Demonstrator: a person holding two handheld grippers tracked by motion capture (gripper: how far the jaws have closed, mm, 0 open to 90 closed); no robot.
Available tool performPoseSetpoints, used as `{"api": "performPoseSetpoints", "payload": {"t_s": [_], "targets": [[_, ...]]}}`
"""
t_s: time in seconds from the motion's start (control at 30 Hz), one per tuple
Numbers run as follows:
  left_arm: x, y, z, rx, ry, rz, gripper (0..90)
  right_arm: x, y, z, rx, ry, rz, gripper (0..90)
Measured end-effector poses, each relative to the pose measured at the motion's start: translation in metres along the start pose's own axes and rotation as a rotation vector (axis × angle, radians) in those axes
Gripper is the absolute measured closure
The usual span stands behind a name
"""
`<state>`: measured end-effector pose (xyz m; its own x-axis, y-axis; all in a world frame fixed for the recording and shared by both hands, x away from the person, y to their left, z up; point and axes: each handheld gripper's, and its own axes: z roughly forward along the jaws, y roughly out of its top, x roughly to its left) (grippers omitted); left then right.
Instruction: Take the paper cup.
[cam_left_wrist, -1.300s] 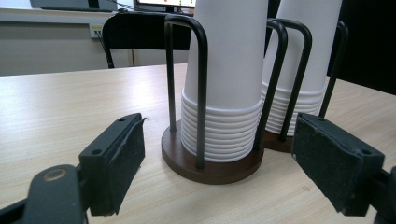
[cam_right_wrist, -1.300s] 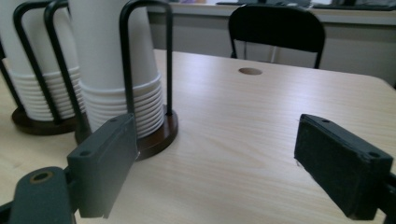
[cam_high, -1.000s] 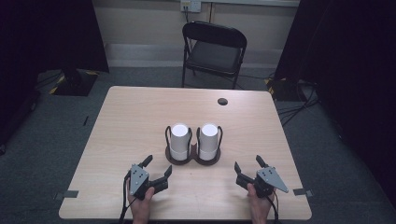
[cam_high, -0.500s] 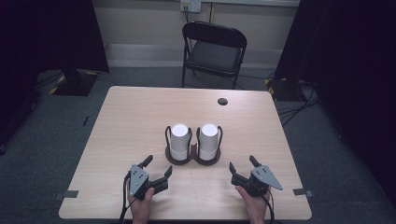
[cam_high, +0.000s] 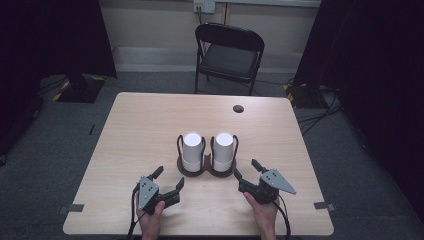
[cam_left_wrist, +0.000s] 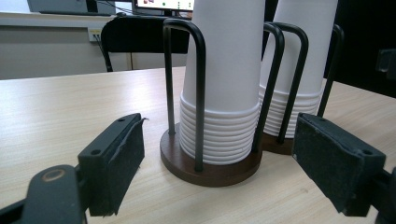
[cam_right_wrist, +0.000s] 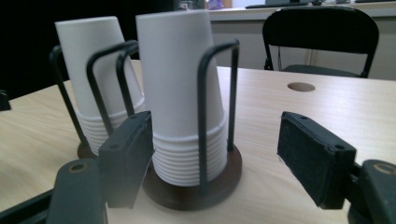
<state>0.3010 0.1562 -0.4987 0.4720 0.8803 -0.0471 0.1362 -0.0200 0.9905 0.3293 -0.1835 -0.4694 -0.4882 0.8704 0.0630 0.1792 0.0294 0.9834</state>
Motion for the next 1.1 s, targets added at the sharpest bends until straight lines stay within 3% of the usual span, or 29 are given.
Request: {"api": "performPoseSetpoints", "payload": {"t_s": [0.43, 0.6, 0.77, 1.1], "targets": [[0.0, 0.0, 0.0, 0.0, -0.007, 0.005, 16.7, 0.001, 0.023, 0.008, -0.021, 0.04, 0.004, 28.9], [0.0, 0.0, 0.0, 0.0, -0.007, 0.007, 16.8, 0.003, 0.034, 0.013, -0.038, 0.049, -0.043, 33.2], [0.0, 0.0, 0.0, 0.0, -0.01, 0.009, 16.7, 0.004, 0.042, 0.017, -0.02, 0.06, -0.056, 34.2], [0.0, 0.0, 0.0, 0.0, -0.006, 0.006, 16.8, 0.005, 0.058, 0.028, -0.01, 0.081, -0.065, 26.2]]}}
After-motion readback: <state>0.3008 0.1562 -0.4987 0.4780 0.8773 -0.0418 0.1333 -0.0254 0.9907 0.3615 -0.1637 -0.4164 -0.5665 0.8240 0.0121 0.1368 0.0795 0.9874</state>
